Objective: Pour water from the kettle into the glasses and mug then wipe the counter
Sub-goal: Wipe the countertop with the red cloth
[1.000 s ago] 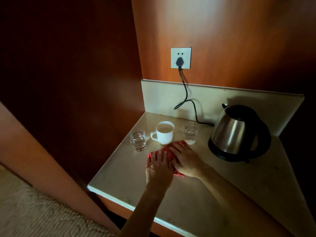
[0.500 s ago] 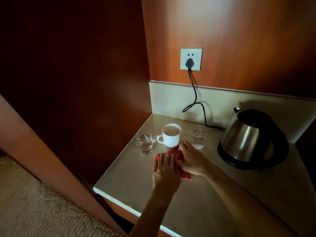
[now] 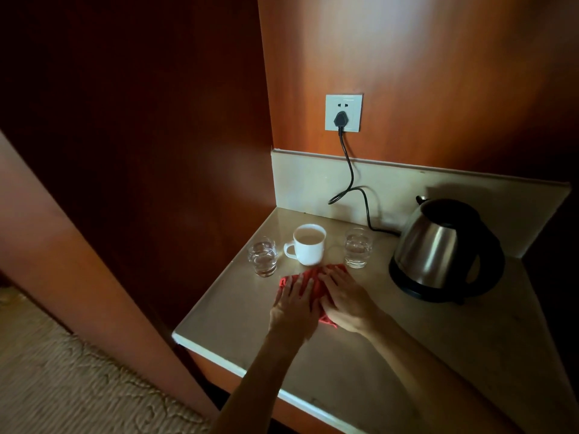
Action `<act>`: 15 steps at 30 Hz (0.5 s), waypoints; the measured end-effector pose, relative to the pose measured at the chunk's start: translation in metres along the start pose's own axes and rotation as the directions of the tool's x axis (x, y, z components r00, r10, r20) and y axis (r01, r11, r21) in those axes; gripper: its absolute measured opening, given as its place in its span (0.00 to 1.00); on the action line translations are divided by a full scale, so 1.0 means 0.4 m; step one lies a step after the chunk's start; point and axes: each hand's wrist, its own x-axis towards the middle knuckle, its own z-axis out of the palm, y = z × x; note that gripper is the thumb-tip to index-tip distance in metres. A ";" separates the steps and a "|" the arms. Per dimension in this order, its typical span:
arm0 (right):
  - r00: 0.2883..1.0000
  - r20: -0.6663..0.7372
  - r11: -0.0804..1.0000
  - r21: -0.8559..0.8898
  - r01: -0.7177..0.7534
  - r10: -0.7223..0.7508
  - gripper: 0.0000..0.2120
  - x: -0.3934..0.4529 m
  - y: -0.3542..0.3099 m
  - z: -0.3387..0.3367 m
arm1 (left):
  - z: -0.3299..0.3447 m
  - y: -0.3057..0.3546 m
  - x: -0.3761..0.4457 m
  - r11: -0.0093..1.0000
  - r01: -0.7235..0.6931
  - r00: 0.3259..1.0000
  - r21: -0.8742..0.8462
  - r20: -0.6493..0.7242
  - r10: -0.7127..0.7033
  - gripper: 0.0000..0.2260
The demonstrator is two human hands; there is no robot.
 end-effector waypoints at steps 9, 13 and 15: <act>0.936 0.152 0.937 -0.207 -0.283 0.316 0.27 -0.108 -0.121 0.019 | -0.067 -0.001 -0.059 0.990 -0.116 0.981 0.083 0.168 0.101 0.20; 0.893 0.225 0.896 -0.316 -0.311 0.389 0.27 -0.132 -0.175 0.020 | -0.104 0.005 -0.110 0.991 -0.108 0.982 0.081 0.166 0.093 0.23; 0.922 0.169 0.901 -0.332 -0.280 0.349 0.26 -0.137 -0.172 0.011 | -0.126 0.004 -0.132 0.993 -0.096 0.983 0.069 0.165 0.083 0.22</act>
